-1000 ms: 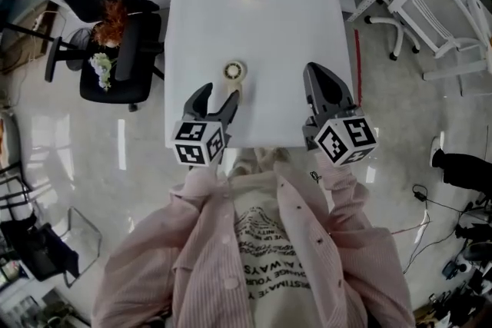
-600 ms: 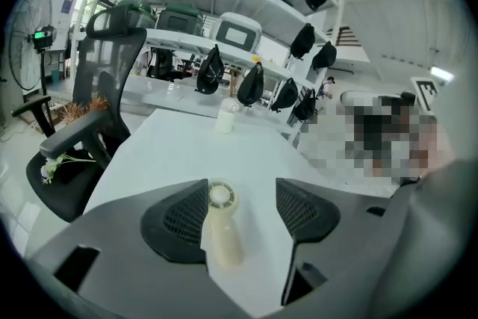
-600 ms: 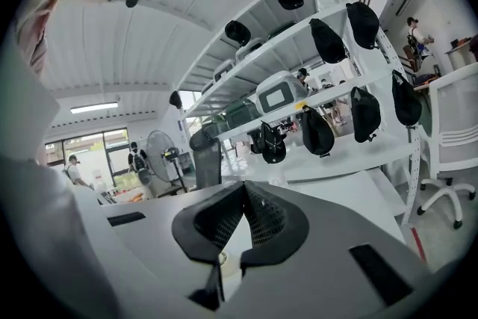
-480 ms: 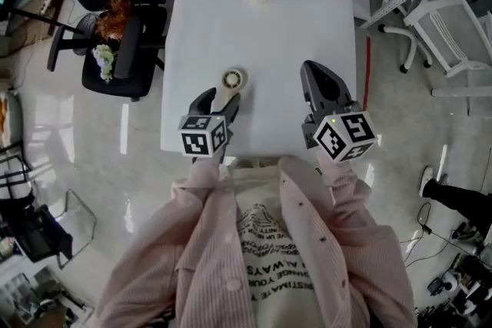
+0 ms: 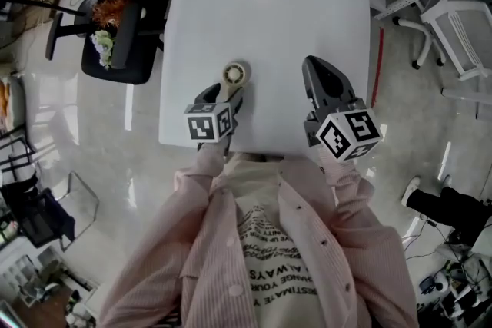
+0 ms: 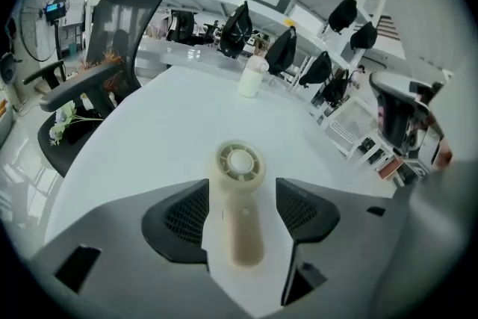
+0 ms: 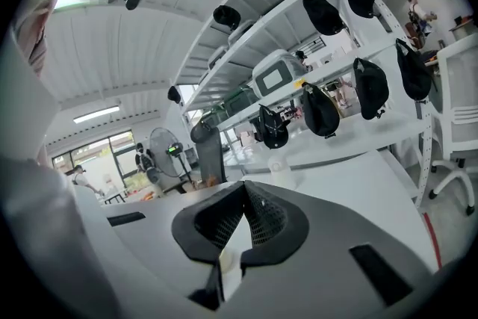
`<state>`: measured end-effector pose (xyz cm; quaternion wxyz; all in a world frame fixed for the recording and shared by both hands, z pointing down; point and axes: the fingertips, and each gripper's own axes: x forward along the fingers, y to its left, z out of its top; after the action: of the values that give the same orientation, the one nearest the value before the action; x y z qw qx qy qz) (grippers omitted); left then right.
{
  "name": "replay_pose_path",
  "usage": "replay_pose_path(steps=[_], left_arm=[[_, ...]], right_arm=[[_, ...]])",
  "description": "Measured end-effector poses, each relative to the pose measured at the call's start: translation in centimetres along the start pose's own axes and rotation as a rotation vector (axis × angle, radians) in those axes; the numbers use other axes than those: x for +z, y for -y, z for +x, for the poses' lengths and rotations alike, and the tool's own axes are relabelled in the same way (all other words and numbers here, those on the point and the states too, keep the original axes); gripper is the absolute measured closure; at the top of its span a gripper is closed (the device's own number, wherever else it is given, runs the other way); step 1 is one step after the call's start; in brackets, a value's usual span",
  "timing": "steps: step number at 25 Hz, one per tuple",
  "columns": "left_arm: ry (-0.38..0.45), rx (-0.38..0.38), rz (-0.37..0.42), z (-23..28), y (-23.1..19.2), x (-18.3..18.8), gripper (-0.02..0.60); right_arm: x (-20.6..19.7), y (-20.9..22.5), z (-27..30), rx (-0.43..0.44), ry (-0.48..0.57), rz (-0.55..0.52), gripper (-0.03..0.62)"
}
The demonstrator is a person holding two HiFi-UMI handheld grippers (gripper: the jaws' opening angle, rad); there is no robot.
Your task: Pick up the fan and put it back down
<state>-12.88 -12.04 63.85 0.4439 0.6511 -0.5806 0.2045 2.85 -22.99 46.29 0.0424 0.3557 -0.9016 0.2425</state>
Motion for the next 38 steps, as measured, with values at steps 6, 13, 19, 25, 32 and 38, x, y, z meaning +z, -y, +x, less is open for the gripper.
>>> replay_pose_path(steps=[6,13,19,25,32,38], left_arm=[[-0.104,0.005,0.011,2.2,-0.8,-1.6,0.311],[-0.187,0.03,0.037,2.9,-1.4,-2.5,0.326],[-0.213,0.11,0.057,3.3,-1.6,-2.7,0.336],[-0.216,0.163,0.108,3.4,-1.5,-2.1,0.393],[-0.232,0.153,0.095,3.4,-1.5,-2.4,0.396],[-0.212,0.1,0.032,3.3,-1.6,-2.5,0.397]], right_arm=[[-1.5,0.6,0.6,-0.029,-0.025,0.031,0.594],[-2.7,1.3,0.8,-0.085,-0.042,0.068,0.594],[-3.2,1.5,1.2,-0.114,-0.036,0.092,0.594],[-3.9,1.6,1.0,-0.126,-0.044,0.102,0.594],[-4.1,1.8,0.6,-0.134,-0.045,0.105,0.594],[-3.9,1.6,0.4,-0.135,-0.042,0.098,0.594]])
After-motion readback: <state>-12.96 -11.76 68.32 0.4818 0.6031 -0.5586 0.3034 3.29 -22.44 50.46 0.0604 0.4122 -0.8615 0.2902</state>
